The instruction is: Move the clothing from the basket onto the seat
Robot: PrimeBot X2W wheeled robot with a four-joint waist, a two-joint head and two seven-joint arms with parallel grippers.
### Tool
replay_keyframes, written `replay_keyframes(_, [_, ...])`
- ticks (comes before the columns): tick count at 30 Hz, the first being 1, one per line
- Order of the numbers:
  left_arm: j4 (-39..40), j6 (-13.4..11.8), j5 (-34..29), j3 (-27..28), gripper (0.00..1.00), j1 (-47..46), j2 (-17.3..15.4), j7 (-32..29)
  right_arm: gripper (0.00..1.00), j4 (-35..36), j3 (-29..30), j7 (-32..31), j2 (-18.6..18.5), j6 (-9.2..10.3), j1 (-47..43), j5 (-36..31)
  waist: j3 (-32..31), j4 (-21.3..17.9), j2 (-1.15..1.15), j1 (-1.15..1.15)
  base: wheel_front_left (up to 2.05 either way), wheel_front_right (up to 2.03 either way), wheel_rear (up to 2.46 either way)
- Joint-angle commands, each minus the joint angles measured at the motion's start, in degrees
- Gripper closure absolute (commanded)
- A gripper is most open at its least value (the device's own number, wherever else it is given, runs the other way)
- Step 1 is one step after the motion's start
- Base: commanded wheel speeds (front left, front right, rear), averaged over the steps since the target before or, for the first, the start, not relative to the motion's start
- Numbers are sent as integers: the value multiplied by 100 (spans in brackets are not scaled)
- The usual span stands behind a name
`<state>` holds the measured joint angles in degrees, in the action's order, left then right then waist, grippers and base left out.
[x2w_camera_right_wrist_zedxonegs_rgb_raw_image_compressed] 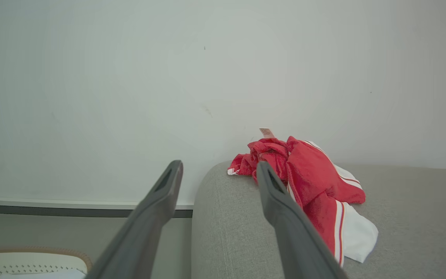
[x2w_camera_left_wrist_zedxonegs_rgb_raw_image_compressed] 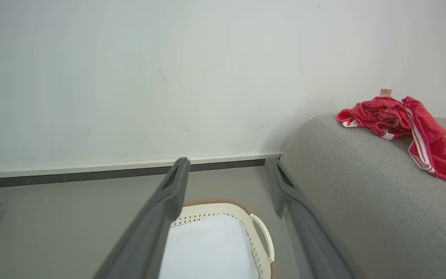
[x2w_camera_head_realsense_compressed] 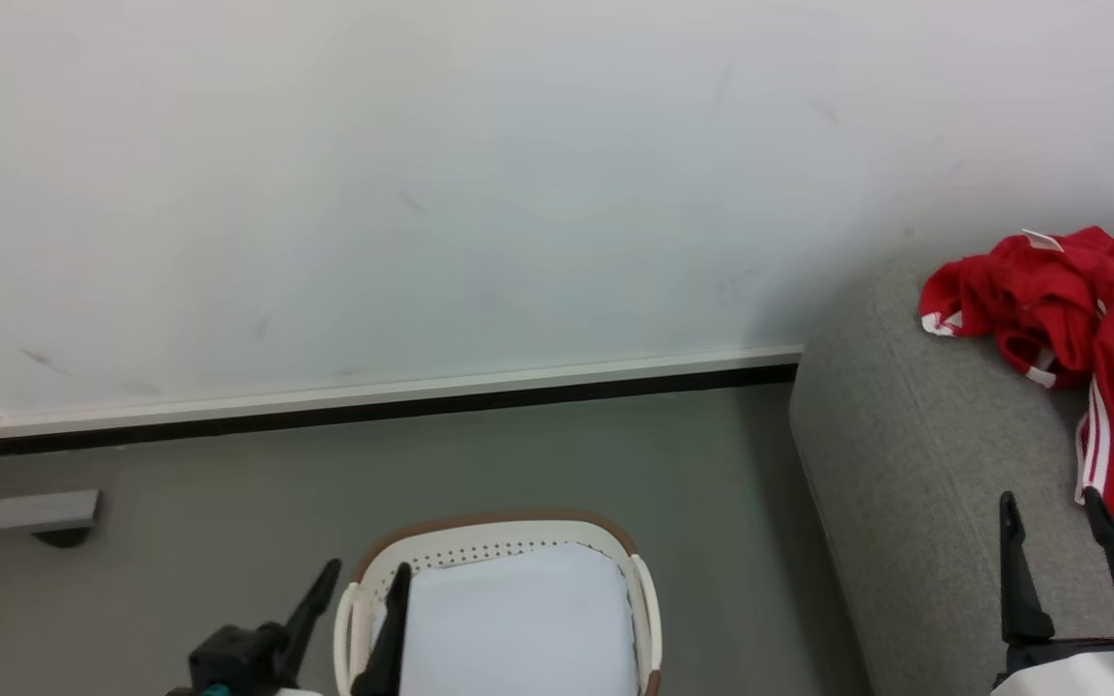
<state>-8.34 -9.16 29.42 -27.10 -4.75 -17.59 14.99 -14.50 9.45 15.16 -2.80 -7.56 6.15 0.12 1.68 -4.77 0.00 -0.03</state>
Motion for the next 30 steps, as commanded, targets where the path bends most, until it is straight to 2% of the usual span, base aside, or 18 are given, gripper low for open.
replay_keyframes(1, [-86,-6,-117,245,0,135,51,16,0,101,-191,-2,-18,15,-186,66,-223,277,0,3,0,0,0])
replay_keyframes(7, [-328,203,-388,795,0,388,235,16,0,202,-537,-2,-18,15,-488,34,-328,444,0,3,0,0,0])
replay_keyframes(14, [-666,639,-918,1566,0,735,553,16,0,123,-833,-2,-18,15,-805,149,-432,495,0,3,0,0,0])
replay_keyframes(20, [-791,1034,-1351,2105,0,950,821,16,0,40,-703,-2,-19,15,-913,338,-528,456,0,3,0,0,0])
replay_keyframes(30, [-751,1356,-1826,2718,0,1016,1146,16,0,-285,-729,-2,-18,15,-811,503,-563,451,0,3,0,0,0])
